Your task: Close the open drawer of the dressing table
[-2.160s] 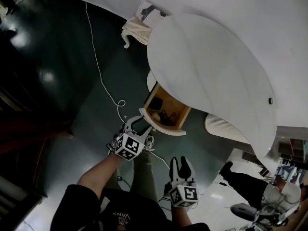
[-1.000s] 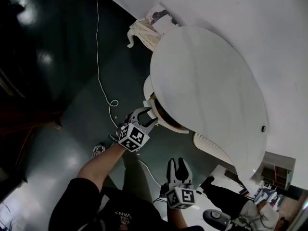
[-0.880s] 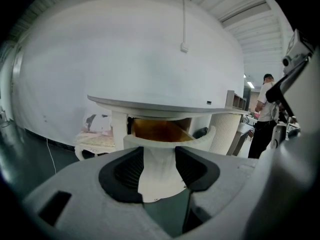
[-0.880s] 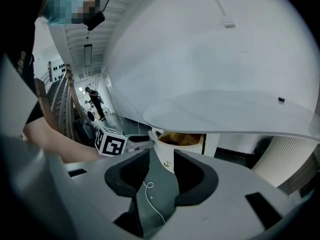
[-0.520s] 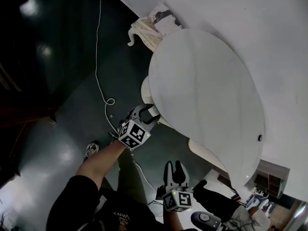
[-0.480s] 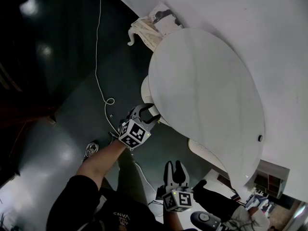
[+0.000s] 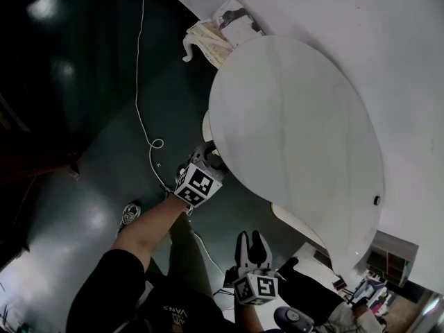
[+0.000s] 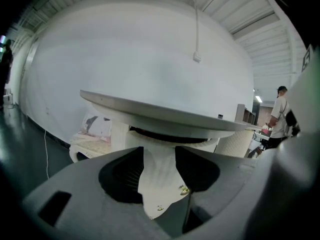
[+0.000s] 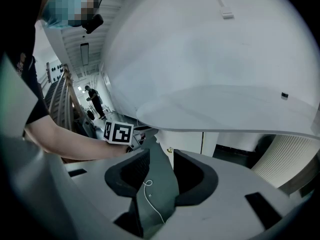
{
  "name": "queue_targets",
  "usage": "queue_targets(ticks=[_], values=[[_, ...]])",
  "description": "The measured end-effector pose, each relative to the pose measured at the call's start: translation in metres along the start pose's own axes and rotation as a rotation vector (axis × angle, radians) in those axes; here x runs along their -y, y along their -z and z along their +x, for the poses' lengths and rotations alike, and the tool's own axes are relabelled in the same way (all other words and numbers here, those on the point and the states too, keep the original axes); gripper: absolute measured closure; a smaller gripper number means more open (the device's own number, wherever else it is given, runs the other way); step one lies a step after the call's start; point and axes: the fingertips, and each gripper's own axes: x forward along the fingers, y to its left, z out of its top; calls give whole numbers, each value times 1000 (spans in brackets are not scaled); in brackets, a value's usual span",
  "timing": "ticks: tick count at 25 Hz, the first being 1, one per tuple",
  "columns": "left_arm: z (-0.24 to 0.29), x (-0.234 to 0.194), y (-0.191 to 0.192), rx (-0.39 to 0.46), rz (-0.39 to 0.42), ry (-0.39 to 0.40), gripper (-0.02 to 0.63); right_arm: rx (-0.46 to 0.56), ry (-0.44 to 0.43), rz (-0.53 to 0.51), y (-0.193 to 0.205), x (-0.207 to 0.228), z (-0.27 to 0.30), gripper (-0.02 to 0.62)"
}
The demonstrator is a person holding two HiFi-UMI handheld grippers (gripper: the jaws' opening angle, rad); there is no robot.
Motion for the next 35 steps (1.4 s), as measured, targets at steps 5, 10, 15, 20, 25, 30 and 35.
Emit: queue_targets(ticks=[5,10,15,20,25,30,35], values=[[11,-3,-4,8,-13,-9,400,-2,28,20,-3,9,2,439],[19,-7,-6,23,-32,-3,400,-8,31,7,2,16,2,439],[21,-8,-9,30,-14,13,399,-8,40,9,2,17,4,439],[19,-9,-1,-42,31,-10,400,4,40,7,-4,9,2,439],[1,-7,10,-81,58,-4,400,21,54,23,-5,3,-6,440],[-24,-8,11,-96,62,-13,400,41,62,31,-6,-10,-16,440],[-59,-2,2,-91,76,5,400,77,64,33,-9,-31,-27,442]])
